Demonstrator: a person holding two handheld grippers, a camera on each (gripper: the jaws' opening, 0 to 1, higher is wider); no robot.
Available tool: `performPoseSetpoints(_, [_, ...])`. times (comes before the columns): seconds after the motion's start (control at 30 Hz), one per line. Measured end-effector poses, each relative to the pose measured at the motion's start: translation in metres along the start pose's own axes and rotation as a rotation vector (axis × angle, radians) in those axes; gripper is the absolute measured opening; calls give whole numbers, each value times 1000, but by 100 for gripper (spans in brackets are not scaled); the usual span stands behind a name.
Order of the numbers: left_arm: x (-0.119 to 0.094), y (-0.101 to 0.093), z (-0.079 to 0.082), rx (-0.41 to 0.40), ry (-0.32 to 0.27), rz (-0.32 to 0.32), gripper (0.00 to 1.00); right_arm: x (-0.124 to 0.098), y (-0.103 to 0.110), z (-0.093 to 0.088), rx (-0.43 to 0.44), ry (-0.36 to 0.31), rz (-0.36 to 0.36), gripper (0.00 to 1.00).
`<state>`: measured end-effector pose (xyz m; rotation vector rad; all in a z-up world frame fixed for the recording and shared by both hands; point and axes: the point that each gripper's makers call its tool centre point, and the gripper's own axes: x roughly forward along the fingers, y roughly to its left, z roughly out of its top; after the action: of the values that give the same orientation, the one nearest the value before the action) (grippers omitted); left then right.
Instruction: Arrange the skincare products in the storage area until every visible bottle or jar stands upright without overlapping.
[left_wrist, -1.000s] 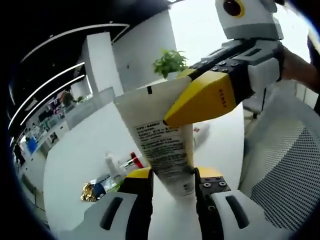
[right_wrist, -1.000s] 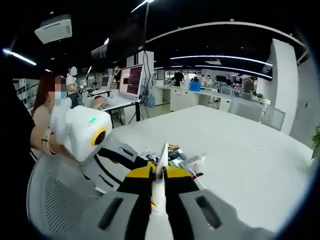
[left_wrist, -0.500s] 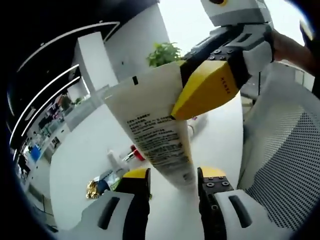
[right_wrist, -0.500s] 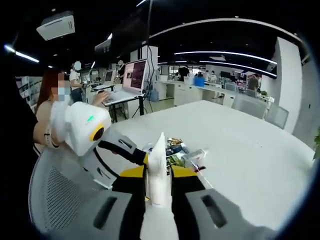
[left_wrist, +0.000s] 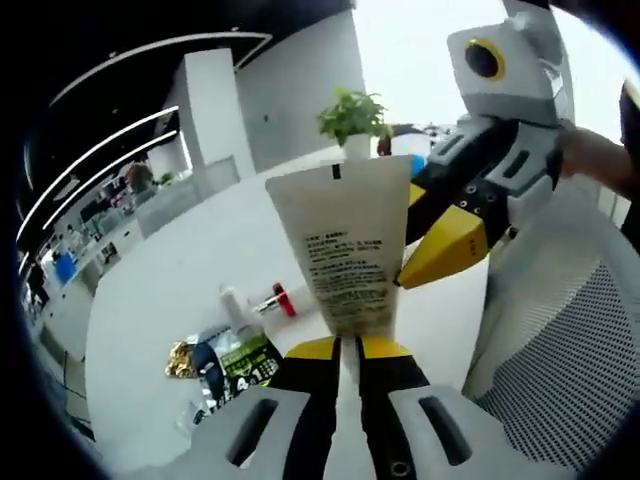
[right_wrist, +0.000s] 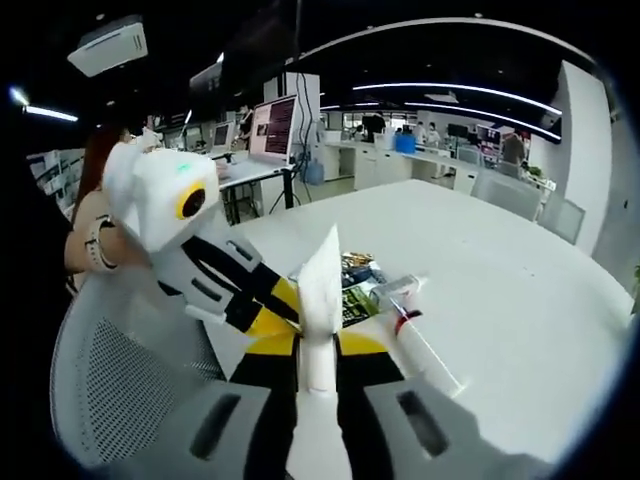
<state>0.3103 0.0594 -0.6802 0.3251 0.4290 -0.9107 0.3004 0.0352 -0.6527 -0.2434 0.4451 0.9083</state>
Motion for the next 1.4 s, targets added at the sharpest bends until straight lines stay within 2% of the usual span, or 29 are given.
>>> performPoseSetpoints(0.03, [-1,1,4,-17,-20,5,3,0,0,-1,2,4,1,13])
performPoseSetpoints(0.13, [-2,1,5,11,-17,8,4,-2,1,-1,3,7,6,13])
performPoseSetpoints(0.23, [-3,-9,6,-12,-4,-35,11,-2,1,-1,0,9,9,12])
performPoseSetpoints(0.27, [-3,-12,7,6,1,-40,14,-3,1,-1,-1,9,9,12])
performPoseSetpoints(0.37, [-4,-15,6,128,52,-23,19,-6,3,1,9,4,16,11])
performPoseSetpoints(0.53, [-3,-17,12,123,43,-23,27,-8,5,5,12,-7,25,10])
performPoseSetpoints(0.6, [0,-17,12,146,51,-30,29,-8,7,7,11,-12,31,10])
performPoseSetpoints(0.7, [2,-15,13,165,53,-34,26,-7,11,10,-3,-21,40,8])
performPoseSetpoints(0.9, [10,-20,18,148,13,-81,27,-5,12,15,-13,-27,45,6])
performPoseSetpoints(1.1, [20,-16,20,164,-5,-98,16,-4,8,19,-29,-34,37,4])
performPoseSetpoints(1.2, [24,-13,23,150,-16,-112,15,-6,5,21,-30,-39,29,5])
performPoseSetpoints(1.3, [30,-17,27,96,-80,-177,14,-7,1,21,-48,-32,12,5])
performPoseSetpoints(1.4, [34,-15,27,64,-112,-211,14,-13,-2,17,-52,-26,-3,6])
